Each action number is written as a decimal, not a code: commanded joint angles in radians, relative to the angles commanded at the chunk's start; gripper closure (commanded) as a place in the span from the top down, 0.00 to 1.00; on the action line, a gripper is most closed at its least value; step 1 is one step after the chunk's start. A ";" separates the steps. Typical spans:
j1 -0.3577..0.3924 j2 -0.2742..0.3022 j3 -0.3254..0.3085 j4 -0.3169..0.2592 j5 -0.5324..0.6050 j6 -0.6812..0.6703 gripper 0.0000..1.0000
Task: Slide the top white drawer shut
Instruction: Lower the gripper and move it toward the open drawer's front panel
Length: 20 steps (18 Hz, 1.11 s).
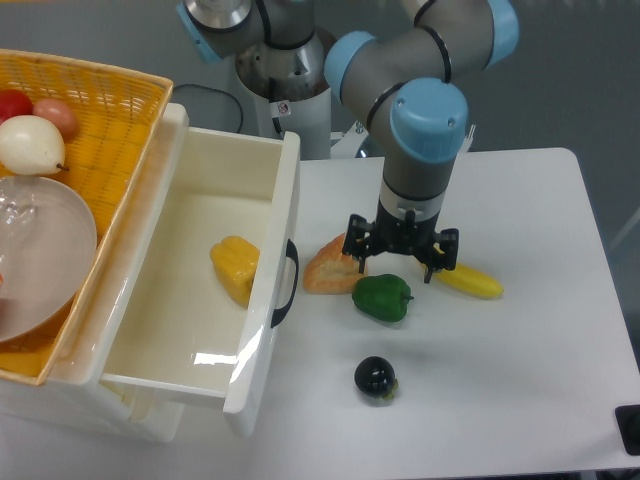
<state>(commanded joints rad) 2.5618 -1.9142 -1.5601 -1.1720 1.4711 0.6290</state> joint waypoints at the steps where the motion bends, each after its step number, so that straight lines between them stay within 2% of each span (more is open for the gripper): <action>1: -0.012 -0.018 0.012 0.000 0.000 -0.002 1.00; 7: -0.029 -0.077 0.040 -0.002 -0.043 -0.009 1.00; 20: -0.058 -0.103 0.049 -0.008 -0.060 -0.014 1.00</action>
<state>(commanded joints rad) 2.5035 -2.0172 -1.5110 -1.1796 1.4113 0.6151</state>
